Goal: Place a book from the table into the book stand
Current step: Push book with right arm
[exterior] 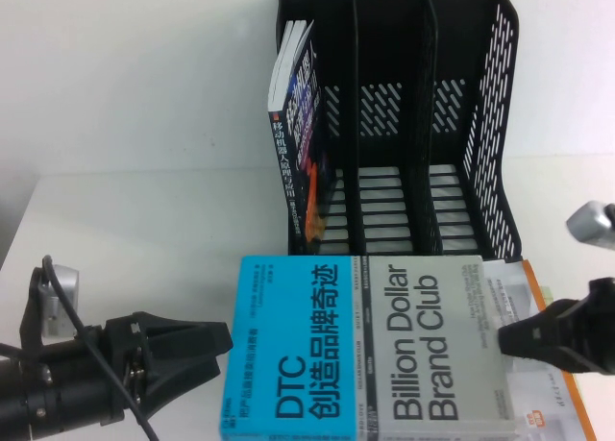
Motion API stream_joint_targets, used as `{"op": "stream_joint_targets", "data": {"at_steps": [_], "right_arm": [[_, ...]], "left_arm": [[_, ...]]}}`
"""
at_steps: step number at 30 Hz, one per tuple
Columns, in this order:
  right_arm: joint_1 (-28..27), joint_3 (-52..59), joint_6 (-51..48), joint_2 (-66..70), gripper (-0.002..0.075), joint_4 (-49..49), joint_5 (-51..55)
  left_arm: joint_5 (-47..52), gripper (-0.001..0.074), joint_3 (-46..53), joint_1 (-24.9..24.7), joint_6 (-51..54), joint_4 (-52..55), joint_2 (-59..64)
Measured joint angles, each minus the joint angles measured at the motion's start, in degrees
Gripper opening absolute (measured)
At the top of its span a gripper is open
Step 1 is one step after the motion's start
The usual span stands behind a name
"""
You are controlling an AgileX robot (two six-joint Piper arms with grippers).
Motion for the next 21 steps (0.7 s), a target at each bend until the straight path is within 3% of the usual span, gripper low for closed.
{"op": "stream_joint_targets", "data": {"at_steps": [10,15,21], "right_arm": [[1.4,0.0,-5.3,4.4,-0.0002,6.4,0.0],[1.5,0.0,-6.1,4.6,-0.0002,6.9,0.0],[1.5,-0.1,-7.0,4.7,-0.0002,7.1,0.0]], "left_arm": [[-0.6,0.0487,0.0,2.4,0.5,0.7,0.0],[-0.9,0.0499,-0.4,6.3,0.1,4.6,0.0],[0.0,0.0501,-4.2,7.1,-3.9,10.0,2.6]]}}
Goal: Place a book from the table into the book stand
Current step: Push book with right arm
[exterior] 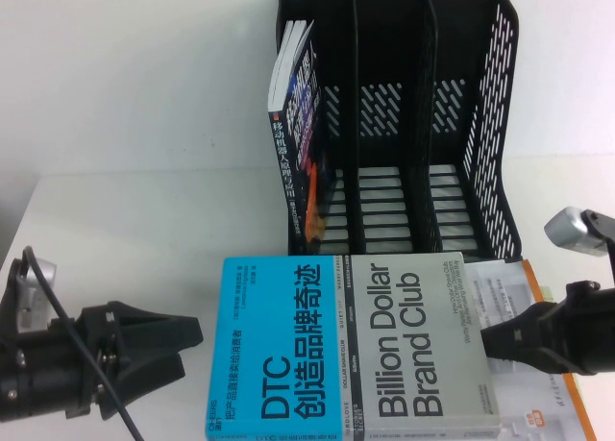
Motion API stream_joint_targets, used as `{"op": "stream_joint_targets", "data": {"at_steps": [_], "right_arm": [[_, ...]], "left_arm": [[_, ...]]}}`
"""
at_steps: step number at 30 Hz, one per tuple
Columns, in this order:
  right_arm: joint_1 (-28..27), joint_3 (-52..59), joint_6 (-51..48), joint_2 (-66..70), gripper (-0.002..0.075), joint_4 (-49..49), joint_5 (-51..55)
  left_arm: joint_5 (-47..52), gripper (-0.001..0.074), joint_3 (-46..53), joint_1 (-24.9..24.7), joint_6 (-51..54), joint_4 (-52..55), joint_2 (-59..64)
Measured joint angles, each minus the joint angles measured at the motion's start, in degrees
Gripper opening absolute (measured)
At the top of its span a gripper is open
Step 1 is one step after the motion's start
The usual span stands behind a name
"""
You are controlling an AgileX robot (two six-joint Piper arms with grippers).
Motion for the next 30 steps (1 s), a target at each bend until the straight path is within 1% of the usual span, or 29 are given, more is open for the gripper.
{"op": "stream_joint_targets", "data": {"at_steps": [2,8,11,15,25,30], "right_arm": [[0.0,0.0,-0.5,0.1,-0.0002,0.1,0.0],[0.0,0.0,-1.0,0.1,-0.0002,0.1,0.0],[0.0,0.0,-1.7,0.1,-0.0002,0.2,0.0],[0.0,0.0,-2.1,0.1,-0.0002,0.2,0.1],[0.9,0.0,-3.4,0.2,-0.0002,0.5,0.9],[2.7,0.0,-6.1,1.3,-0.0002,3.2,0.9]], "left_arm": [[1.0,0.0505,-1.3,0.1,-0.6,0.4,1.4],[2.0,0.0575,-4.4,0.1,-0.7,0.3,5.5],[2.0,0.0592,-4.8,0.1,-0.7,0.2,7.7],[2.0,0.0594,-5.0,-0.4,-0.6,-0.3,10.9],[2.0,0.0570,-5.0,-7.3,2.6,-5.3,12.8],[2.0,0.0569,-5.0,-8.3,2.7,-5.8,12.8]]}}
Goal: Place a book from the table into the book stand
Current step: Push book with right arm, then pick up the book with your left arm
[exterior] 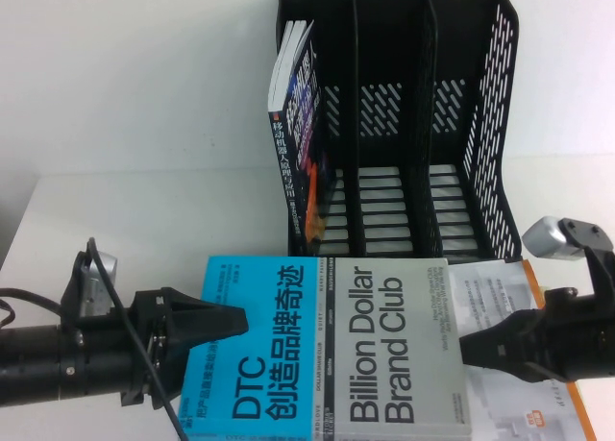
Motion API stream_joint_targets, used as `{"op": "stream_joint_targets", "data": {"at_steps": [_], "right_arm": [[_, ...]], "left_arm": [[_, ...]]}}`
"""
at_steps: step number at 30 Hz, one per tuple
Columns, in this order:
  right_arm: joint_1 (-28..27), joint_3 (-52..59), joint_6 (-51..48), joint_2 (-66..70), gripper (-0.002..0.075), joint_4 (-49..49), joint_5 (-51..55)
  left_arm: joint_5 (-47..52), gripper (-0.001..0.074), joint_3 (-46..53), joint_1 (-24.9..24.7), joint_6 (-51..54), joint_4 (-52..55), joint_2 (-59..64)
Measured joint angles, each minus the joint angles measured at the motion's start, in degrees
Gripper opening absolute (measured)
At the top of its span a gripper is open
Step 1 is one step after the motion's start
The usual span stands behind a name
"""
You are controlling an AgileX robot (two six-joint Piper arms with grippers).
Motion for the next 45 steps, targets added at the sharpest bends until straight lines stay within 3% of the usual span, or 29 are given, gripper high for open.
{"op": "stream_joint_targets", "data": {"at_steps": [11,14,21,35,45], "right_arm": [[0.9,-0.5,-5.1,2.9,-0.0002,5.4,1.5],[0.9,-0.5,-5.2,3.2,-0.0002,5.9,1.8],[0.9,-0.6,-5.5,3.4,-0.0002,6.1,1.7],[1.0,-0.6,-6.5,0.5,-0.0002,0.1,1.5],[1.3,-0.5,-6.5,-15.2,-0.0002,-4.3,-6.0]], "left_arm": [[-1.0,0.0541,0.0,-1.3,0.9,0.7,0.0],[-1.6,0.0466,0.0,-2.6,1.8,2.0,0.0],[-0.3,0.0192,0.0,-3.6,3.8,1.9,0.1],[-0.8,0.0185,-0.8,-4.2,0.2,3.3,-4.8],[-1.3,0.0181,-13.6,-4.5,-14.2,16.3,-13.9]]}}
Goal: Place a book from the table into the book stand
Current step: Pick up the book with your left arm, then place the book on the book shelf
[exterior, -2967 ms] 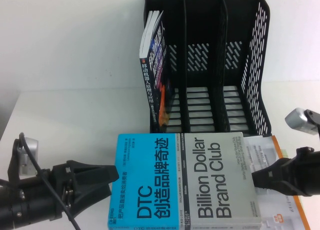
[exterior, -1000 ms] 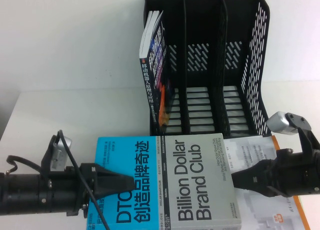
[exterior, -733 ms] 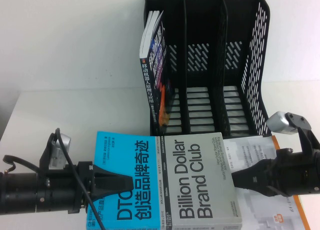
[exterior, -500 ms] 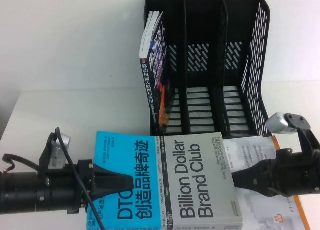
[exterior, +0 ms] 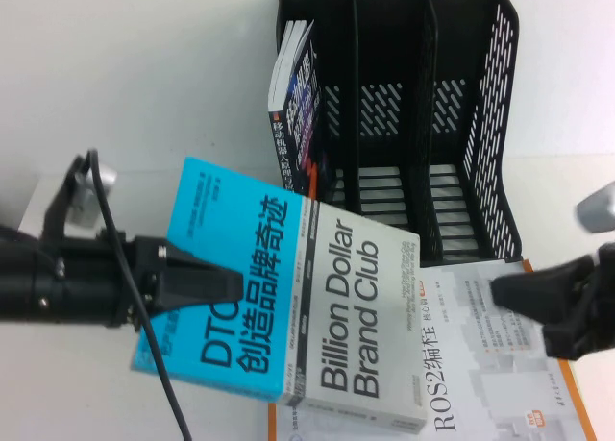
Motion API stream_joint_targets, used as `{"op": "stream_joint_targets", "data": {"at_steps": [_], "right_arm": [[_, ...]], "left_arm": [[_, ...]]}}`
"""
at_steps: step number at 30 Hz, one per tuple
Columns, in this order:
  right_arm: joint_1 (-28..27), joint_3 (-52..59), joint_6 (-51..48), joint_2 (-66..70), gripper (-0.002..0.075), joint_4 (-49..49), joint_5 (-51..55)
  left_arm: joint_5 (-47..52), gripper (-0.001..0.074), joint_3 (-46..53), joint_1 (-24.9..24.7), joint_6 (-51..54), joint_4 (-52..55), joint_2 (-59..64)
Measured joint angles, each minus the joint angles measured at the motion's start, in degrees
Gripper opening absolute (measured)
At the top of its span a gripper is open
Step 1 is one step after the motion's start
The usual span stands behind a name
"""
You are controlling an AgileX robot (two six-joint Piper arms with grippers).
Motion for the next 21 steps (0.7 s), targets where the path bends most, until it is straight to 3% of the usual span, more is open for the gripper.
{"op": "stream_joint_targets", "data": {"at_steps": [10,21], "right_arm": [[0.0,0.5,-0.3,-13.3,-0.0002,0.0,-6.7],[0.0,0.6,-0.9,-14.6,-0.0002,0.0,-9.9]], "left_arm": [[2.3,0.0181,-11.2,0.0,-10.4,8.1,-2.6],[4.3,0.0181,-24.2,0.0,-17.3,10.4,-2.6]]}}
